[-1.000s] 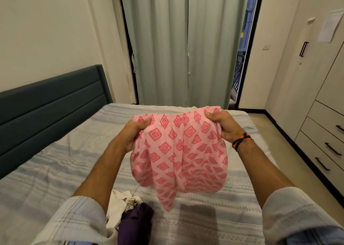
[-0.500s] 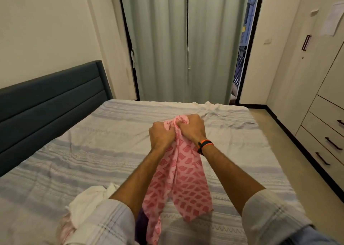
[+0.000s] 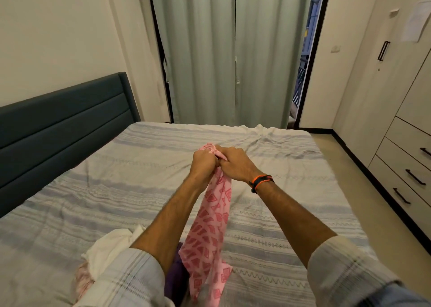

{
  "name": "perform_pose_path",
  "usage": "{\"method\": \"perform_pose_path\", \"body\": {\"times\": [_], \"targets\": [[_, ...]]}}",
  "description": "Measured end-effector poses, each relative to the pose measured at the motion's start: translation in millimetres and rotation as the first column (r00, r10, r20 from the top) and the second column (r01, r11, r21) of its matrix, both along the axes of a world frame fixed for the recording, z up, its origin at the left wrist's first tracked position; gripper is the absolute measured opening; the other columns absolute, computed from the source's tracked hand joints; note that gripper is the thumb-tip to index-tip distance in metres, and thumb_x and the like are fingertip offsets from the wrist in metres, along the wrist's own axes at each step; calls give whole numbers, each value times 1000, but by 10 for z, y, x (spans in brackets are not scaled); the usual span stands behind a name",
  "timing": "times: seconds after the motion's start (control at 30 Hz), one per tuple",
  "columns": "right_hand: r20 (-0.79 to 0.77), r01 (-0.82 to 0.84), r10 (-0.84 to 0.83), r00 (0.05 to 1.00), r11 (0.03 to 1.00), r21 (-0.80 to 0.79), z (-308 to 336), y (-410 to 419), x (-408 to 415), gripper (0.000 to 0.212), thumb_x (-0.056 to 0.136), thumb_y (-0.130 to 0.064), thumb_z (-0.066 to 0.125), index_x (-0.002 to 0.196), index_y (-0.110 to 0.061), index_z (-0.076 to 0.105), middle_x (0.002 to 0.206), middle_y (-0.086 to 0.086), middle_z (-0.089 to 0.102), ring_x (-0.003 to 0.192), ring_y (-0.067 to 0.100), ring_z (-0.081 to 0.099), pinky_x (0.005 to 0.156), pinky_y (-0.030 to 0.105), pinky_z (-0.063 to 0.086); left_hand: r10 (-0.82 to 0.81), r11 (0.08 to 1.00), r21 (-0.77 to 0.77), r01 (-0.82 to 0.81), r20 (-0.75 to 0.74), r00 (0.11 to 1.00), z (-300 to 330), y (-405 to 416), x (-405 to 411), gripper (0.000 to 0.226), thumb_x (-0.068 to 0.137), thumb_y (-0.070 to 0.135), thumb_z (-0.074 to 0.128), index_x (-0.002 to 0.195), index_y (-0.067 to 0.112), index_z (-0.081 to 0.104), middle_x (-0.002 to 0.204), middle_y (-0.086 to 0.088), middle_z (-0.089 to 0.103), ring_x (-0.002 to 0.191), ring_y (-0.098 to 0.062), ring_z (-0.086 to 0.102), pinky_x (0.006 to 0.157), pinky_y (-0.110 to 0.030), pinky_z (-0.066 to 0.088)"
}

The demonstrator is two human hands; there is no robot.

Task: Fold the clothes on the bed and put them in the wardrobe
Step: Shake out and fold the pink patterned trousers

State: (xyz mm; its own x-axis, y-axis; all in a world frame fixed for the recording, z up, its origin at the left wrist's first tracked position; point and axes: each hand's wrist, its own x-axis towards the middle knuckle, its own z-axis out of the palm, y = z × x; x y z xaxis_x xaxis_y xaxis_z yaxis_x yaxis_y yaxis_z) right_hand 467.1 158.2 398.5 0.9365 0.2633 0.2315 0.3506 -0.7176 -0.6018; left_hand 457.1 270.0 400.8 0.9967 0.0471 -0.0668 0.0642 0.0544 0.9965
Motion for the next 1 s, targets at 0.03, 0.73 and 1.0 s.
{"method": "perform_pose_path", "body": {"times": [0.03,0.73,1.0], "targets": [[-19,-15,15,1000,1000,-9,2,5,-13,50,81,-33,37,118,-9,63,99,12,72,88,30,63,78,39,51,-21,999,-44,20,-28,999,27,-4,-26,33,66,-20,31,74,-4,59,67,-10,52,57,-19,49,48,-22,37],[13,0,0,1000,998,62,-118,107,-80,30,83,-33,47,87,-6,60,80,8,66,75,28,58,70,47,49,-567,732,-395,554,97,818,-18,395,-123,62,46,-7,54,107,2,44,98,-16,46,92,-29,46,84,-37,37],[60,162,-175,983,971,175,-154,177,-96,29,70,-11,64,50,-21,46,48,-9,49,46,9,42,45,19,31,-584,732,-391,558,61,809,12,343,-211,45,46,-14,46,88,-1,52,98,-15,51,92,-28,51,78,-34,43]]}}
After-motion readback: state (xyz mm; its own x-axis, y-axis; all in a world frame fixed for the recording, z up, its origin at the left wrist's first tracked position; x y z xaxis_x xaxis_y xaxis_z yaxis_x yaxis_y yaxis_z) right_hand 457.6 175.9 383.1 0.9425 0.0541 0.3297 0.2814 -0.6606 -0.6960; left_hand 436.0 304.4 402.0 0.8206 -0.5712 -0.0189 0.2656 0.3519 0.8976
